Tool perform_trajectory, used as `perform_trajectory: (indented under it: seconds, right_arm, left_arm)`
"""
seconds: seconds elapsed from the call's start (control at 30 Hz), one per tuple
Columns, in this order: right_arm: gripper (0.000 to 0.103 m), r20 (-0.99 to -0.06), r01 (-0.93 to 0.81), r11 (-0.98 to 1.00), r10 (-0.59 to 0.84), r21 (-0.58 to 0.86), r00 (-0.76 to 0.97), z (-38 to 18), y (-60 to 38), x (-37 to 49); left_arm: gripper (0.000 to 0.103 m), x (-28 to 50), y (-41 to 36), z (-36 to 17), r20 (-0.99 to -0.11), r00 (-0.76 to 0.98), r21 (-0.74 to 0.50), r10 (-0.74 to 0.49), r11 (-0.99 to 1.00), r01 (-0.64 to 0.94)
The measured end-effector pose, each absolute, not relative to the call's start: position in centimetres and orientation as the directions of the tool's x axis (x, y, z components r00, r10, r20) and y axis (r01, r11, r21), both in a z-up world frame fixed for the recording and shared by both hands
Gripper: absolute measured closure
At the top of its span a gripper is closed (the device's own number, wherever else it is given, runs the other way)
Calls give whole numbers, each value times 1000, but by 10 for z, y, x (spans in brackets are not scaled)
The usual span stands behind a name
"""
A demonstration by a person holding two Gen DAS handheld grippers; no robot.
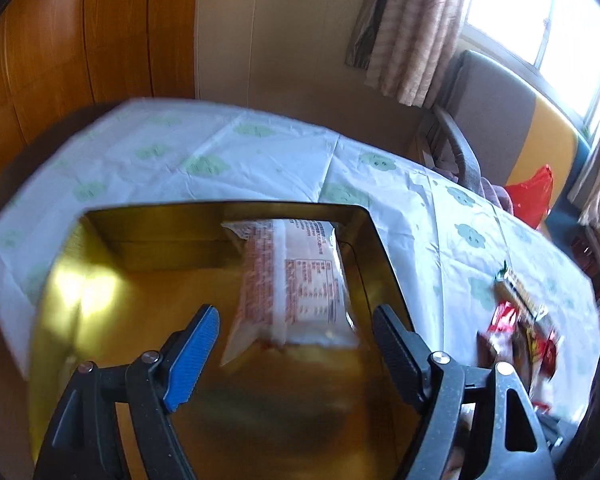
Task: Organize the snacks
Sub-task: 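Carry the bread bag into the tin with the left gripper while the right grasps a small clear bag, then lower the small clear bag into the tin and open the right gripper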
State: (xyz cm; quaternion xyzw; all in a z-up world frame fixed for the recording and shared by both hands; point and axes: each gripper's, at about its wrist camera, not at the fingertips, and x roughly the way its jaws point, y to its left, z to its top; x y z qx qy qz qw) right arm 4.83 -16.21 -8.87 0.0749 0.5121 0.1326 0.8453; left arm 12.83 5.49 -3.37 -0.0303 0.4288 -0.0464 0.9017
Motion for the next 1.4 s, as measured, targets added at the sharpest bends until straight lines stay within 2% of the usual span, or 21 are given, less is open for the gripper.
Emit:
perform_trajectory:
  seconds: [0.13,0.3,0.8,1.17,1.4]
  right_arm:
    - [63,-846,-134,957,291,259,446,-89,-162,47]
    - [63,-844,-125,961,276,246,460,-89,-161,48]
    - [62,-827,-120,971,238,206,510,-88,-156,38]
    - [63,-824,-95,975,220,199,522,-86,-155,35]
    - [66,-782,-65,980,190,189,593,-55,-155,29]
  left_arm:
    - [23,93,53,-13,-700,713,-8,-42,999,51]
    - [23,65,61,3,-658,753,-6,-23,1000,25]
    - [27,35,89,-9,-686,725,25,64,998,-64]
    - [28,29,101,-20,-710,700,12,71,996,-88]
    - [28,28,105,-16,-693,715,23,89,994,-102]
